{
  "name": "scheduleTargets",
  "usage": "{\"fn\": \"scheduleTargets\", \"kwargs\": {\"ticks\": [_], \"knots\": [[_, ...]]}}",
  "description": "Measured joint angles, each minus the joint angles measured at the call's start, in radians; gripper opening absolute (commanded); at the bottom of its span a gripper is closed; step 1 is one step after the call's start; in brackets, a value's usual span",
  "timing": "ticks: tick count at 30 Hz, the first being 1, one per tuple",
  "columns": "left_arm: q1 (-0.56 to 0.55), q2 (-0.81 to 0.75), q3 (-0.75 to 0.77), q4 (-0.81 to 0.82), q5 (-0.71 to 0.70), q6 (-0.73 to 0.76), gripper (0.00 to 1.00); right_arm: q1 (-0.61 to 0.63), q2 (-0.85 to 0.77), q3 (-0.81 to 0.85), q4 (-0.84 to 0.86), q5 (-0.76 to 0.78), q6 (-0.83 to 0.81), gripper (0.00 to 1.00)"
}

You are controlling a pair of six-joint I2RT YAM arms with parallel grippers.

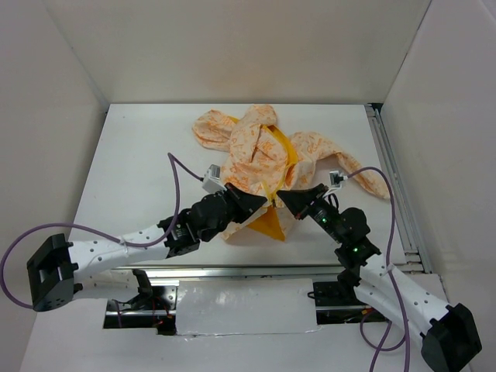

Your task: Zip up the jacket

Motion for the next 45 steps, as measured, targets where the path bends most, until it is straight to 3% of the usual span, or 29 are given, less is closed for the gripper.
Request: {"fn": "scheduleTargets", "kwargs": {"ticks": [13, 24, 37, 45], "knots": [[0.0, 0.026, 0.0, 0.017, 0.035, 0.06, 0.0, 0.015, -0.045, 0.002, -0.031, 0.053, 0.065, 0.0], [0.005, 0.023, -0.046, 0.119, 0.127, 0.258, 0.0, 0.026, -0.038, 0.057, -0.2, 0.145, 0.1, 0.0], [0.028, -0.074, -0.155, 0.19, 0.271, 0.447, 0.0, 0.048, -0.045, 0.059, -0.253, 0.105, 0.097, 0.0], [0.029, -0.086, -0.144, 0.15, 0.322, 0.517, 0.0, 0.047, -0.074, 0.062, -0.29, 0.029, 0.016, 0.0]]}}
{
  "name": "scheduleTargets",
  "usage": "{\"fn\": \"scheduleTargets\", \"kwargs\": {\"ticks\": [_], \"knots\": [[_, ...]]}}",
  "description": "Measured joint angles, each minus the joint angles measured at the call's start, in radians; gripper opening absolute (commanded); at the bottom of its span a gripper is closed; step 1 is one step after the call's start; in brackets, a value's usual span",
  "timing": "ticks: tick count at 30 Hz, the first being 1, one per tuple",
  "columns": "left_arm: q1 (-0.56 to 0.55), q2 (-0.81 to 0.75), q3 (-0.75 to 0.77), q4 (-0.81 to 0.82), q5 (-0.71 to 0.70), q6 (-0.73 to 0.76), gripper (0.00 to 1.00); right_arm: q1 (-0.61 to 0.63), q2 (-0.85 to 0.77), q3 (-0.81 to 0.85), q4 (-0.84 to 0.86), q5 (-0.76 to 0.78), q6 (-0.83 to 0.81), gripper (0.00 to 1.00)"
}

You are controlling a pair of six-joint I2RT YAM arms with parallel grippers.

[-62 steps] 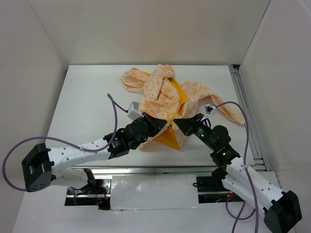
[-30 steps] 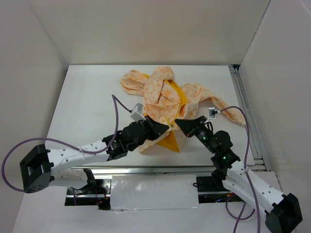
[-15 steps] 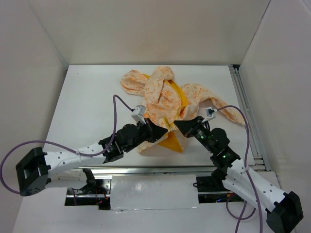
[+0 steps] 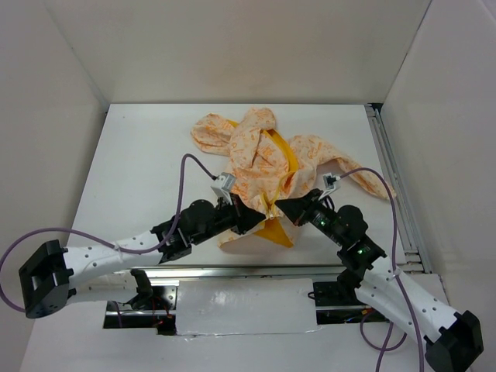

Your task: Zip up the jacket

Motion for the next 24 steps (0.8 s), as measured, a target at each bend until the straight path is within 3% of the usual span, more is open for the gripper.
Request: {"fn": "scheduleTargets", "kwargs": {"ticks": [7, 11, 18, 24], "knots": [[-0.002, 0.069, 0.068, -0.106, -0.005, -0.002, 0.0, -0.034, 0.018, 0.005, -0.069, -0.098, -0.072, 0.04], [0.006, 0.085, 0.073, -0.12, -0.005, -0.018, 0.0, -0.037, 0.026, 0.006, -0.093, -0.151, -0.083, 0.15], [0.029, 0.098, 0.074, -0.081, 0.001, -0.072, 0.0, -0.039, 0.038, 0.006, -0.105, -0.233, -0.043, 0.27], [0.032, 0.097, 0.07, -0.013, 0.001, -0.084, 0.0, -0.04, 0.018, 0.006, -0.164, -0.234, -0.023, 0.46]]}}
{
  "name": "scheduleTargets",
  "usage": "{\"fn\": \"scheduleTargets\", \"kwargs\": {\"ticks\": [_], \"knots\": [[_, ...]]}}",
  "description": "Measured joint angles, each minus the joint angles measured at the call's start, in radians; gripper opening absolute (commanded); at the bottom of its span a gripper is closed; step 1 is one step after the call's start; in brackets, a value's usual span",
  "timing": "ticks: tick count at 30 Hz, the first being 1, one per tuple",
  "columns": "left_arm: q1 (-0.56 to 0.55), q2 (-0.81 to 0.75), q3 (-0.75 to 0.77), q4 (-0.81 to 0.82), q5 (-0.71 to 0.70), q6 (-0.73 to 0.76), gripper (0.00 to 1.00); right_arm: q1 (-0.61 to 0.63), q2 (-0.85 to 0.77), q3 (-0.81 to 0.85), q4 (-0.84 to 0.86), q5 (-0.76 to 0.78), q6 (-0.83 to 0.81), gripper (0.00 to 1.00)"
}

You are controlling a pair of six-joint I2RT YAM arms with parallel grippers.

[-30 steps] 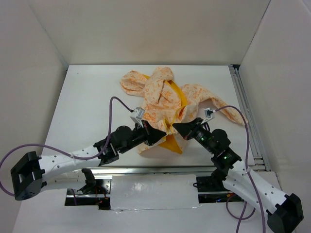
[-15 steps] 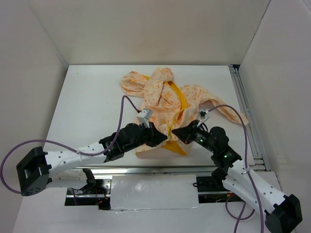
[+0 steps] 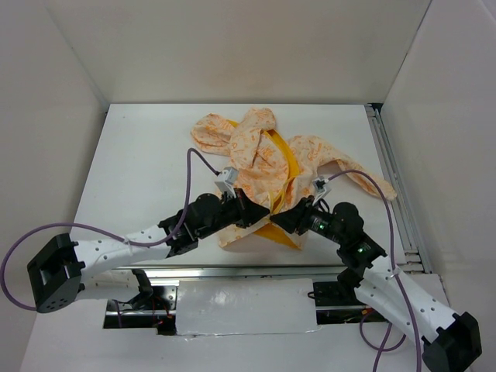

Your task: Zip up the jacket

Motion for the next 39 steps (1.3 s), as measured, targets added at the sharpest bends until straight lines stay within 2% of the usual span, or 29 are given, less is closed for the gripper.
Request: {"fn": "scheduleTargets", "kwargs": {"ticks": [6, 11, 20, 22, 23, 24, 31, 33, 34, 36, 37, 39], "knots": [[0.001, -0.004, -0.02, 0.059, 0.002, 0.0, 0.0, 0.0, -0.032, 0.0, -0.011, 0.014, 0.035, 0.46], [0.001, -0.005, -0.037, 0.096, 0.006, -0.013, 0.0, -0.002, -0.059, -0.035, 0.049, 0.008, 0.068, 0.44], [0.002, -0.013, -0.051, 0.138, 0.009, -0.019, 0.0, -0.025, -0.053, -0.074, 0.164, -0.039, 0.109, 0.27], [0.002, -0.017, -0.052, 0.149, 0.013, -0.019, 0.0, -0.027, -0.051, -0.08, 0.184, -0.049, 0.114, 0.19], [0.002, -0.018, -0.053, 0.154, 0.014, -0.019, 0.0, -0.028, -0.05, -0.08, 0.198, -0.056, 0.119, 0.07], [0.002, -0.018, -0.053, 0.156, 0.017, -0.019, 0.0, -0.028, -0.048, -0.08, 0.204, -0.059, 0.117, 0.0], [0.004, -0.04, -0.06, 0.165, 0.031, -0.018, 0.0, -0.032, -0.065, -0.084, 0.226, -0.074, 0.121, 0.0], [0.004, -0.046, -0.059, 0.149, 0.031, -0.018, 0.12, -0.032, -0.092, -0.093, 0.225, -0.073, 0.117, 0.0], [0.004, -0.05, -0.057, 0.132, 0.03, -0.02, 0.26, -0.032, -0.109, -0.097, 0.222, -0.072, 0.113, 0.0], [0.005, -0.053, -0.051, 0.1, 0.03, -0.018, 0.41, -0.032, -0.136, -0.1, 0.213, -0.069, 0.102, 0.0], [0.005, -0.055, -0.05, 0.086, 0.03, -0.016, 0.45, -0.032, -0.147, -0.1, 0.212, -0.065, 0.097, 0.0], [0.006, -0.061, -0.049, 0.064, 0.032, -0.016, 0.49, -0.032, -0.162, -0.1, 0.21, -0.061, 0.084, 0.0]]}}
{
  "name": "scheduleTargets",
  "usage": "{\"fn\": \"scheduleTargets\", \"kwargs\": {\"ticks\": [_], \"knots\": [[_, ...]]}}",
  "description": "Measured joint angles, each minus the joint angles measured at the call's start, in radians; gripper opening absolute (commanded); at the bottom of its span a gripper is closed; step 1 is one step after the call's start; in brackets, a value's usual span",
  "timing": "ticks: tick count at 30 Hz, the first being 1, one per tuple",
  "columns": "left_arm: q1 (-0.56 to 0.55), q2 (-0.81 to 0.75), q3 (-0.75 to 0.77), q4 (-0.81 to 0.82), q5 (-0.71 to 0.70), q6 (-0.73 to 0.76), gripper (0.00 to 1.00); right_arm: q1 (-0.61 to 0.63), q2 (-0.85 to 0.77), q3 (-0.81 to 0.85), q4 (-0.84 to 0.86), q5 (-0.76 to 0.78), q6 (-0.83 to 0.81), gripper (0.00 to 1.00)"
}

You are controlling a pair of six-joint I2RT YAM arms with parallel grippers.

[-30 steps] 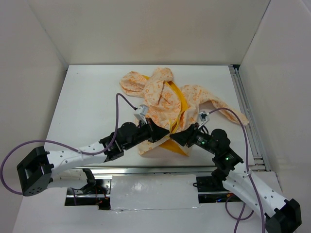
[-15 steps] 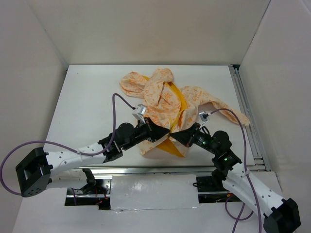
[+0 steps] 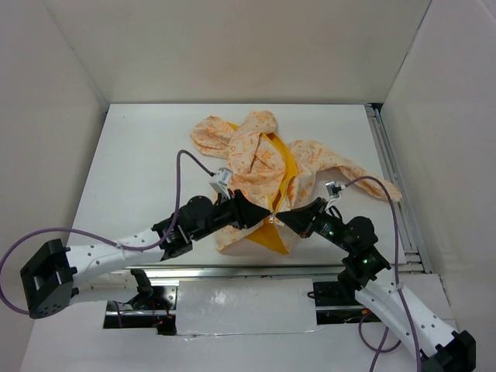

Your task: Zip up the jacket

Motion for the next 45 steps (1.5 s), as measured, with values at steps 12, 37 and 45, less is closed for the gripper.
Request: {"fn": "scheduleTargets", "kwargs": {"ticks": [12, 37, 45], "knots": [[0.002, -0.015, 0.0, -0.019, 0.037, 0.006, 0.38, 0.0, 0.035, 0.0, 0.008, -0.015, -0.026, 0.0], [0.075, 0.01, 0.0, 0.018, 0.177, -0.006, 0.32, 0.0, 0.024, -0.013, 0.084, -0.021, -0.019, 0.0], [0.108, 0.037, 0.0, 0.055, 0.233, -0.024, 0.0, 0.0, 0.023, -0.015, 0.1, -0.028, -0.019, 0.0]]}}
